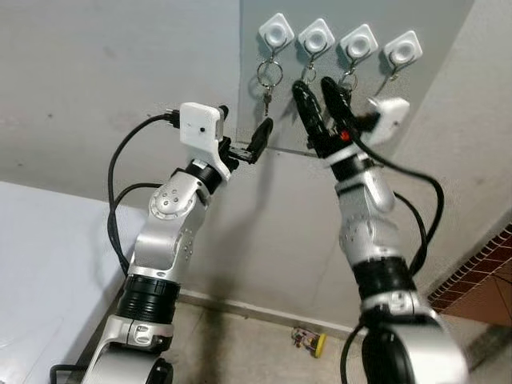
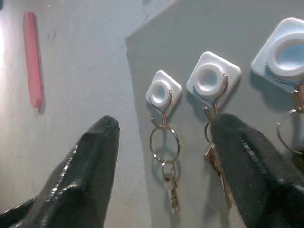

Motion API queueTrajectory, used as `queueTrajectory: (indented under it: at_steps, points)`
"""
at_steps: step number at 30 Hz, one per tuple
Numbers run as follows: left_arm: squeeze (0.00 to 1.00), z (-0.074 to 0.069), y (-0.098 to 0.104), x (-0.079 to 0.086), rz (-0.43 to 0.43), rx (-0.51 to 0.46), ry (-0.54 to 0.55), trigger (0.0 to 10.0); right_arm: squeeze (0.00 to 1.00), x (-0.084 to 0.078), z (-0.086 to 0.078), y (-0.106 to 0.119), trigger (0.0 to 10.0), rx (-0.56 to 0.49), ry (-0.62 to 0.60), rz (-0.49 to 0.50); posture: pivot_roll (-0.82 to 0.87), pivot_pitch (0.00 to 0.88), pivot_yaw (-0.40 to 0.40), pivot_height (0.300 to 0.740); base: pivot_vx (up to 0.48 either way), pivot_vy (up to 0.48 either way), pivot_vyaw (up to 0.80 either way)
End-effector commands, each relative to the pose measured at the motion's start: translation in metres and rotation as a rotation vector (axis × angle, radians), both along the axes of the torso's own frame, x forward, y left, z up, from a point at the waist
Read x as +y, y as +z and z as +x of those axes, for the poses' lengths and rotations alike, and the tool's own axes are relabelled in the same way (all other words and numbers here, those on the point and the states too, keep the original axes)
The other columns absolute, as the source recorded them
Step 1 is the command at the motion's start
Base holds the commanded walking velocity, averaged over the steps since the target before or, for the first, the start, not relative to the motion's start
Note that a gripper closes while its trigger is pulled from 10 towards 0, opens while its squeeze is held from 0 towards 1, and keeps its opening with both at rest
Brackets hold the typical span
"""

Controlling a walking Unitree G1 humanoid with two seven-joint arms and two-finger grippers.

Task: Hang keys on a hook

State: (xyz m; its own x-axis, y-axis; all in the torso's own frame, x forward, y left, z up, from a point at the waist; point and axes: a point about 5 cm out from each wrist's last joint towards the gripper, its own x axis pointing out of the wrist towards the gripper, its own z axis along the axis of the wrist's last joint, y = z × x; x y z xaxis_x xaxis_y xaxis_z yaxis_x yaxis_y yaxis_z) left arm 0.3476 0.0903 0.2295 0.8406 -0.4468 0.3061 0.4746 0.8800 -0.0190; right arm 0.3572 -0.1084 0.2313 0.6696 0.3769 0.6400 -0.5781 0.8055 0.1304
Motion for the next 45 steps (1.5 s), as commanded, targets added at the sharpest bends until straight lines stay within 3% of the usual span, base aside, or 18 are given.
queueTrajectory:
  at_steps: [1,4,5,6,7,15,24,27,28,29,30,31,32,34,36,37,41,45]
  points:
    - [0.00,-0.003,-0.001,0.001,0.005,-0.007,-0.002,10.0,0.90,-0.001,-0.011,0.004,10.0,-0.053,-0.009,-0.013,0.07,0.000,-0.066,0.732,0.000,0.000,0.00]
    - [0.00,-0.003,-0.006,0.002,0.004,0.006,0.000,10.0,0.88,-0.002,-0.017,-0.002,10.0,-0.039,-0.010,0.003,0.06,0.000,-0.061,0.732,0.000,0.000,0.00]
    - [0.00,-0.003,-0.010,0.002,0.007,0.014,0.002,10.0,0.59,-0.003,-0.020,-0.005,10.0,-0.030,-0.017,0.009,0.06,0.000,-0.061,0.732,0.000,0.000,0.00]
    - [0.00,-0.003,-0.010,0.002,0.007,0.014,0.002,10.0,0.59,-0.003,-0.020,-0.005,10.0,-0.030,-0.017,0.009,0.06,0.000,-0.061,0.732,0.000,0.000,0.00]
    - [0.00,-0.003,-0.015,0.003,0.011,0.030,0.007,10.0,0.00,-0.005,-0.025,-0.011,10.0,-0.017,-0.033,0.013,0.05,0.000,-0.055,0.732,0.000,0.000,0.00]
    - [0.00,-0.001,-0.048,0.008,0.030,0.123,0.042,10.0,0.00,-0.015,-0.041,-0.050,10.0,0.119,-0.116,-0.007,0.03,0.000,-0.041,0.732,0.000,0.000,0.00]
    - [0.00,-0.007,-0.109,0.016,0.078,0.269,0.091,10.0,0.00,-0.033,-0.063,-0.122,10.0,0.352,-0.222,-0.099,0.01,0.000,-0.023,0.732,0.000,0.000,0.00]
    - [0.00,-0.013,-0.134,0.019,0.108,0.322,0.103,10.0,0.00,-0.040,-0.073,-0.153,10.0,0.465,-0.262,-0.139,0.00,0.000,-0.016,0.732,0.000,0.000,0.00]
    - [0.00,-0.016,-0.139,0.021,0.135,0.305,0.111,10.0,0.00,-0.042,-0.075,-0.162,10.0,0.510,-0.280,-0.127,-0.01,0.000,-0.011,0.732,0.000,0.000,0.00]
    - [0.00,-0.020,-0.153,0.023,0.142,0.353,0.120,10.0,0.00,-0.047,-0.080,-0.179,10.0,0.597,-0.303,-0.103,-0.01,0.000,-0.009,0.732,0.000,0.000,0.00]
    - [0.00,-0.020,-0.153,0.023,0.142,0.353,0.120,10.0,0.00,-0.047,-0.080,-0.179,10.0,0.597,-0.303,-0.103,-0.01,0.000,-0.009,0.732,0.000,0.000,0.00]
    - [0.00,-0.023,-0.167,0.026,0.110,0.436,0.143,10.0,0.00,-0.051,-0.086,-0.195,10.0,0.675,-0.328,-0.127,-0.01,0.000,-0.009,0.732,0.000,0.000,0.00]
    - [0.00,-0.024,-0.172,0.027,0.111,0.459,0.144,10.0,0.00,-0.052,-0.088,-0.199,10.0,0.693,-0.340,-0.159,-0.02,0.000,-0.004,0.732,0.000,0.000,0.00]
    - [0.00,-0.027,-0.176,0.027,0.131,0.467,0.137,10.0,0.00,-0.054,-0.091,-0.207,10.0,0.725,-0.348,-0.185,-0.02,0.000,-0.002,0.732,0.000,0.000,0.00]
    - [0.00,-0.035,-0.196,0.027,0.127,0.563,0.127,10.0,0.00,-0.063,-0.104,-0.233,10.0,0.866,-0.383,-0.236,-0.03,0.000,0.002,0.732,0.000,0.000,0.00]
    - [0.00,-0.035,-0.196,0.027,0.127,0.563,0.127,10.0,0.00,-0.063,-0.104,-0.233,10.0,0.866,-0.383,-0.236,-0.03,0.000,0.002,0.732,0.000,0.000,0.00]
    - [0.00,-0.053,-0.224,0.025,0.162,0.678,0.095,10.0,0.00,-0.077,-0.132,-0.273,10.0,1.122,-0.458,-0.420,-0.03,0.000,0.006,0.732,0.000,0.000,0.00]
    - [0.00,-0.076,-0.251,0.028,0.242,0.813,0.098,10.0,0.00,-0.082,-0.164,-0.301,10.0,1.334,-0.446,-0.485,-0.05,0.000,0.011,0.732,0.000,0.000,0.00]
